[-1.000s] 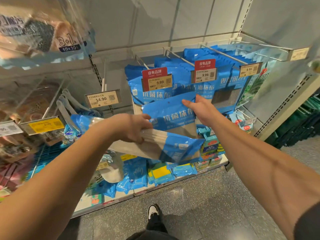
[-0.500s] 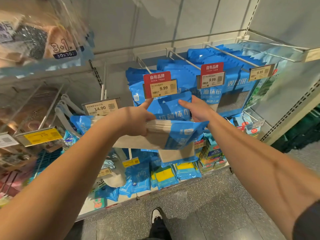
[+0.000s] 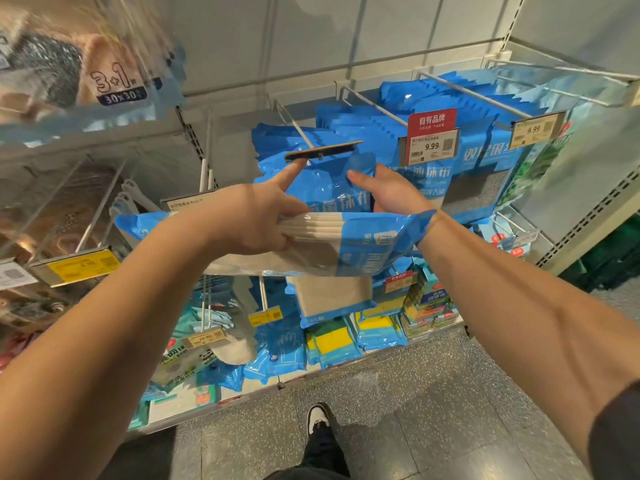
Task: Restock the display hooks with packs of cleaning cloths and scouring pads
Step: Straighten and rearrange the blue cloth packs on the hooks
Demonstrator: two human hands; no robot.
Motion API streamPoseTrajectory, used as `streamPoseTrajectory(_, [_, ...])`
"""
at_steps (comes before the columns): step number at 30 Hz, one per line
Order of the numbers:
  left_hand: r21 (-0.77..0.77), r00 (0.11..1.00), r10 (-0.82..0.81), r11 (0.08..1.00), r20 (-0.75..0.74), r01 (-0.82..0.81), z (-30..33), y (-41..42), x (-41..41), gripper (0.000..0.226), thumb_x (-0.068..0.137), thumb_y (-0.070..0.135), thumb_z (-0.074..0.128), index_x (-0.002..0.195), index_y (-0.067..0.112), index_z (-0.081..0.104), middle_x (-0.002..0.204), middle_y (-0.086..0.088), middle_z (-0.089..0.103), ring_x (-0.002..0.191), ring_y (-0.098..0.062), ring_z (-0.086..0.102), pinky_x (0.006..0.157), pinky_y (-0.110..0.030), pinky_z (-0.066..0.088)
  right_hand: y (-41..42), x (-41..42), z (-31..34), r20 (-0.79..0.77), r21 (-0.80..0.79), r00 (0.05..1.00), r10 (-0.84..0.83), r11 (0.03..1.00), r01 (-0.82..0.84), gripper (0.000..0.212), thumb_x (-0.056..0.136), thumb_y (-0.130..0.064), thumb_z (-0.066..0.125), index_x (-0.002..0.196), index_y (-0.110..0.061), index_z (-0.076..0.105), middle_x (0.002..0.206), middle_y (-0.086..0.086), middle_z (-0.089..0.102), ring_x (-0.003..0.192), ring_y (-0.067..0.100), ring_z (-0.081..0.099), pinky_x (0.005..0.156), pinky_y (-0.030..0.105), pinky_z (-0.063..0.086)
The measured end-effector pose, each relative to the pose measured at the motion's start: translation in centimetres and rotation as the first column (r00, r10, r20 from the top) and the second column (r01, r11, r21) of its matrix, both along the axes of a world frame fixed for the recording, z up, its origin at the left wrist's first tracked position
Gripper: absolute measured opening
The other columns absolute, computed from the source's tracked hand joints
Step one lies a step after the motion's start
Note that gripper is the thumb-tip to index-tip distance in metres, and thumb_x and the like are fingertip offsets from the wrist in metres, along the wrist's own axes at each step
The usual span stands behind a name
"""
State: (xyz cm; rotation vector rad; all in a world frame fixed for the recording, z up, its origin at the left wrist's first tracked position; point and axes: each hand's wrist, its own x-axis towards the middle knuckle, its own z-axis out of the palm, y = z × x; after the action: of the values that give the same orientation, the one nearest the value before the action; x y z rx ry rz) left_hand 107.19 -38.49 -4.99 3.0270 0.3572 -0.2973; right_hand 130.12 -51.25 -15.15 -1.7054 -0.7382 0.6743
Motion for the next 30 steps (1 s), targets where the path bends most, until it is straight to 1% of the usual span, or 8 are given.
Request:
streamPoseTrajectory(4, [0.007, 1.000, 0.008, 1.000, -0.018, -0.007, 0.3, 0.2, 0.0, 0.042, 0.086, 0.032, 0.072, 0.124, 0.048, 0.062, 0.164, 0.026, -0.018, 0.106, -0.024, 0.065, 0.090, -0.039, 0.052, 0.6, 0.1, 0.2, 0.008, -0.014, 0.999, -0.048, 0.999, 0.048, 0.045, 0.093, -0.049, 0.062, 0.126, -0.019, 0.061, 0.107, -0.012, 0.070, 0.090, -0.003, 0.067, 0.085, 0.016, 0.052])
streamPoseTrajectory(8, [0.000, 1.000, 0.011, 1.000, -0.028, -0.011, 0.4, 0.4, 0.1, 0.042, 0.084, 0.032, 0.073, 0.122, 0.048, 0.063, 0.163, 0.029, -0.019, 0.101, -0.025, 0.066, 0.090, -0.041, 0.053, 0.9, 0.1, 0.0, -0.058, 0.037, 0.993, -0.099, 0.994, 0.101, 0.029, 0.098, -0.034, 0.060, 0.121, -0.017, 0.061, 0.099, -0.014, 0.067, 0.088, 0.000, 0.066, 0.061, 0.005, 0.045])
streamPoseTrajectory(11, [-0.014, 0.999, 0.007, 1.000, -0.040, -0.008, 0.2, 0.6, 0.2, 0.038, 0.084, 0.032, 0.074, 0.117, 0.048, 0.065, 0.163, 0.029, -0.020, 0.099, -0.024, 0.066, 0.089, -0.042, 0.053, 1.6, -0.4, -0.3, -0.187, 0.109, 0.975, -0.117, 0.984, 0.138, 0.021, 0.097, -0.027, 0.065, 0.113, -0.015, 0.063, 0.106, -0.001, 0.072, 0.096, 0.017, 0.070, 0.082, 0.030, 0.055])
streamPoseTrajectory(15, [0.004, 0.998, 0.007, 1.000, -0.065, -0.007, 0.1, 0.9, 0.4, 0.033, 0.084, 0.032, 0.072, 0.112, 0.047, 0.065, 0.162, 0.030, -0.021, 0.097, -0.024, 0.068, 0.087, -0.044, 0.054, 3.0, -0.3, -1.3, -0.335, 0.193, 0.932, -0.140, 0.958, 0.214, 0.032, 0.092, -0.022, 0.071, 0.119, -0.008, 0.061, 0.109, 0.011, 0.074, 0.097, 0.029, 0.072, 0.083, 0.046, 0.059])
streamPoseTrajectory(20, [0.032, 0.997, 0.013, 0.999, -0.076, -0.011, 0.3, 1.0, 0.5, 0.029, 0.083, 0.034, 0.072, 0.108, 0.047, 0.066, 0.159, 0.036, -0.019, 0.098, -0.022, 0.069, 0.088, -0.043, 0.054, 5.5, 0.1, -2.2, -0.180, 0.144, 0.954, -0.241, 0.953, 0.268, 0.075, 0.086, -0.044, 0.073, 0.142, -0.002, 0.045, 0.136, 0.011, 0.059, 0.121, 0.025, 0.059, 0.099, 0.035, 0.047])
streamPoseTrajectory(23, [0.105, 0.996, 0.035, 0.994, -0.081, -0.027, 0.6, 0.9, 0.4, 0.033, 0.084, 0.036, 0.070, 0.116, 0.045, 0.065, 0.157, 0.040, -0.017, 0.096, -0.020, 0.068, 0.087, -0.040, 0.055, 7.1, 0.8, -2.9, -0.169, 0.116, 0.946, -0.276, 0.948, 0.297, 0.050, 0.097, -0.021, 0.064, 0.135, 0.008, 0.048, 0.119, 0.008, 0.060, 0.096, 0.015, 0.063, 0.073, 0.010, 0.043])
streamPoseTrajectory(26, [0.152, 0.996, 0.044, 0.988, -0.077, -0.032, 1.0, 0.6, 0.3, 0.030, 0.085, 0.036, 0.069, 0.114, 0.045, 0.066, 0.154, 0.045, -0.016, 0.085, -0.018, 0.066, 0.081, -0.036, 0.055, 8.8, 1.8, -3.4, -0.260, 0.128, 0.919, -0.297, 0.932, 0.338, 0.051, 0.098, -0.013, 0.061, 0.141, 0.005, 0.042, 0.110, 0.004, 0.055, 0.096, 0.017, 0.057, 0.082, 0.019, 0.043])
streamPoseTrajectory(30, [0.188, 0.996, 0.045, 0.982, -0.082, -0.029, 1.2, 0.4, 0.3, 0.026, 0.086, 0.037, 0.068, 0.111, 0.044, 0.066, 0.156, 0.044, -0.014, 0.081, -0.018, 0.064, 0.076, -0.034, 0.055, 9.2, 1.7, -3.0, -0.287, 0.150, 0.915, -0.283, 0.930, 0.334, 0.057, 0.097, -0.021, 0.064, 0.144, 0.000, 0.041, 0.118, 0.006, 0.060, 0.102, 0.019, 0.060, 0.068, 0.014, 0.045])
